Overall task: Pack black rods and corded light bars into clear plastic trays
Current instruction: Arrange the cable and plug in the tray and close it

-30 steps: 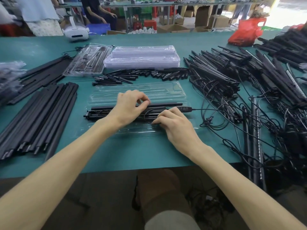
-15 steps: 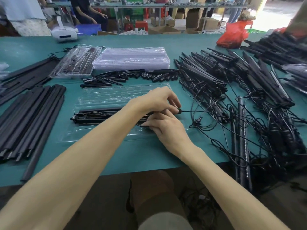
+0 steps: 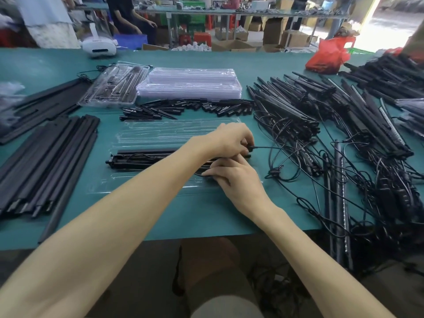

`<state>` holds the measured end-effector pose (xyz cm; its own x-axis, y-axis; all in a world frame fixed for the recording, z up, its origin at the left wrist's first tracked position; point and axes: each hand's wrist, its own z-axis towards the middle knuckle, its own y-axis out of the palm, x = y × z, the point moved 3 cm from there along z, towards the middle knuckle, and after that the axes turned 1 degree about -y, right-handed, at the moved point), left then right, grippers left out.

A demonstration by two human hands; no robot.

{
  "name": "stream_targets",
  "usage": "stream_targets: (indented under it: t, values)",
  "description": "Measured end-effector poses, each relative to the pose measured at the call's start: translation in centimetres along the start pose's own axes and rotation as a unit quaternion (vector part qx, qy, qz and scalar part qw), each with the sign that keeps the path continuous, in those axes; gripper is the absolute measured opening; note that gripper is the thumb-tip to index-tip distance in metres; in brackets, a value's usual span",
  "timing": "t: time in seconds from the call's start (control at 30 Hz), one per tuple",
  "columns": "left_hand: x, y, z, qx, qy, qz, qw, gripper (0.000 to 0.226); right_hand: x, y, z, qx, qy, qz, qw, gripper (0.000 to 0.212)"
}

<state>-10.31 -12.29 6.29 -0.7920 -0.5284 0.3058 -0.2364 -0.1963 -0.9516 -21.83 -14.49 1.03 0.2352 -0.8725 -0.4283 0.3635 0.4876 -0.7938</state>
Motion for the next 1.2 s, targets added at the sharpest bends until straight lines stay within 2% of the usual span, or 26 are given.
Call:
stream_targets:
  t: [0.2,0.33,0.47,0.6,0.67,0.77,0.93,1.0,1.03,1.2]
  values:
    - [-2.5,-3.4,-2.9,0.147,-0.010,-0.105,0.983,0.017,-0.2,-0.1,-0.1,-0.002,-0.016,-0.014,1.000,0.022]
    - [-6.0,-6.1,-6.2,0.207,-0.076,-0.200,0.955,0.020,-0.2,-0.1,-0.2,0.000,-0.013,0.000,1.000,0.021]
    - [-9.7,-6.9,-9.2,0.208,-0.172,-0.349,0.897,0.013,0.1,-0.1,-0.1,0.009,-0.001,0.022,1.000,0.021]
    - [-11.4,-5.3,-12.1,0.218,-0.264,-0.498,0.797,0.020,0.1,-0.1,-0.2,0.012,0.013,0.040,0.999,0.022]
    - [-11.6,-4.3,-13.3,0.200,-0.258,-0.546,0.771,0.020,0.1,-0.2,-0.2,0.011,0.015,0.039,0.999,0.023]
    - [-11.5,-3.5,-14.6,0.170,-0.204,-0.620,0.738,0.020,0.2,-0.2,-0.1,0.008,0.015,0.035,0.999,0.023]
    - [-13.2,-5.3,-15.6,0.259,-0.184,-0.691,0.650,0.017,0.2,-0.1,-0.1,0.014,0.016,0.041,0.999,0.021]
    - [-14.5,-6.2,-16.1,0.288,-0.186,-0.686,0.642,0.014,0.2,-0.1,-0.1,0.014,0.019,0.038,0.999,0.021]
    - [-15.0,-6.4,-16.4,0.289,-0.190,-0.677,0.649,0.013,0.2,-0.1,-0.1,0.014,0.019,0.039,0.999,0.021]
    - [-15.3,-4.9,-17.1,0.193,-0.239,-0.634,0.710,0.016,0.1,-0.2,-0.1,0.011,0.014,0.040,0.999,0.022]
